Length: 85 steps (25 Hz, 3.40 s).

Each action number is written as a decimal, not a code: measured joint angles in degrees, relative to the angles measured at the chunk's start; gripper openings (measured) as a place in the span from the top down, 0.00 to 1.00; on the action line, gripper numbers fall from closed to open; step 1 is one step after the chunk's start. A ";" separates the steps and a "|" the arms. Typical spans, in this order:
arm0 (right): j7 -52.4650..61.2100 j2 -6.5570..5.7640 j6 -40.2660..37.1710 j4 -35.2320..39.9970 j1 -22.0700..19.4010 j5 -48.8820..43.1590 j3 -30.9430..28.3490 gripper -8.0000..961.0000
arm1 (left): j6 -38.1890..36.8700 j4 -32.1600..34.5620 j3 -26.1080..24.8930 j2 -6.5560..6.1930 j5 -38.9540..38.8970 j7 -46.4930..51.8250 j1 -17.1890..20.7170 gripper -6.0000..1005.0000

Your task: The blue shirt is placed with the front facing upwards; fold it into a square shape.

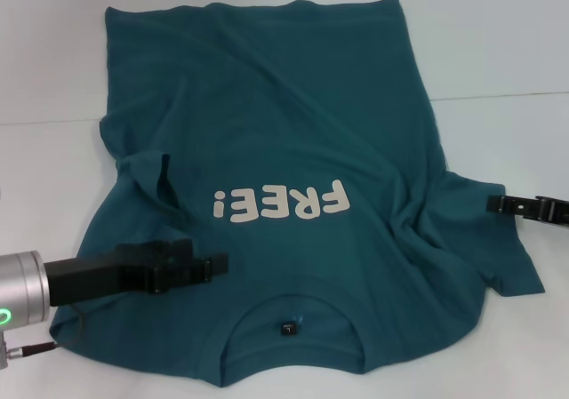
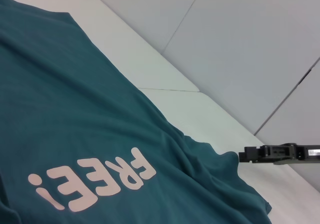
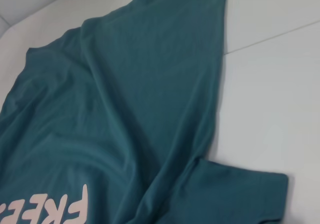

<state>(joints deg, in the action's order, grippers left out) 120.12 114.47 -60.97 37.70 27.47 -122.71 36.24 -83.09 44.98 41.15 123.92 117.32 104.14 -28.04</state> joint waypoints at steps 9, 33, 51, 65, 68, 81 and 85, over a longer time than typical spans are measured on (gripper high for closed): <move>-1.21 0.33 1.90 -2.15 1.65 0.00 0.15 0.08 | 0.13 0.00 -0.08 0.00 1.05 -0.07 0.00 0.12; -1.28 0.57 4.73 -2.72 2.25 0.10 1.11 0.76 | 0.48 0.02 -0.28 -0.09 1.40 -0.09 0.00 0.12; -3.52 -1.72 -0.16 -1.51 -2.59 3.61 -3.19 0.99 | 0.47 -0.67 -0.28 0.00 1.32 -0.08 0.09 0.12; -3.58 -2.99 -0.38 -0.25 -2.44 3.62 -3.82 0.99 | 0.37 -1.73 -0.25 0.09 1.06 0.44 0.08 0.12; -3.33 -3.12 -0.49 1.03 -2.18 3.62 -3.82 0.99 | 0.39 -2.02 -0.26 0.04 1.06 0.50 0.08 0.12; -3.47 -3.93 -0.99 2.47 0.44 3.17 -3.58 0.99 | 0.48 -2.19 -0.28 0.00 1.05 0.59 -0.07 0.12; -3.92 -4.09 -0.74 2.53 1.61 3.17 -3.29 0.99 | 0.48 -2.18 -0.28 0.00 1.05 0.61 -0.09 0.12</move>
<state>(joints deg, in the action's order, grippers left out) 116.20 110.38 -61.72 40.23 29.09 -119.54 32.95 -82.61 42.80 40.87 123.92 118.37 104.75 -28.12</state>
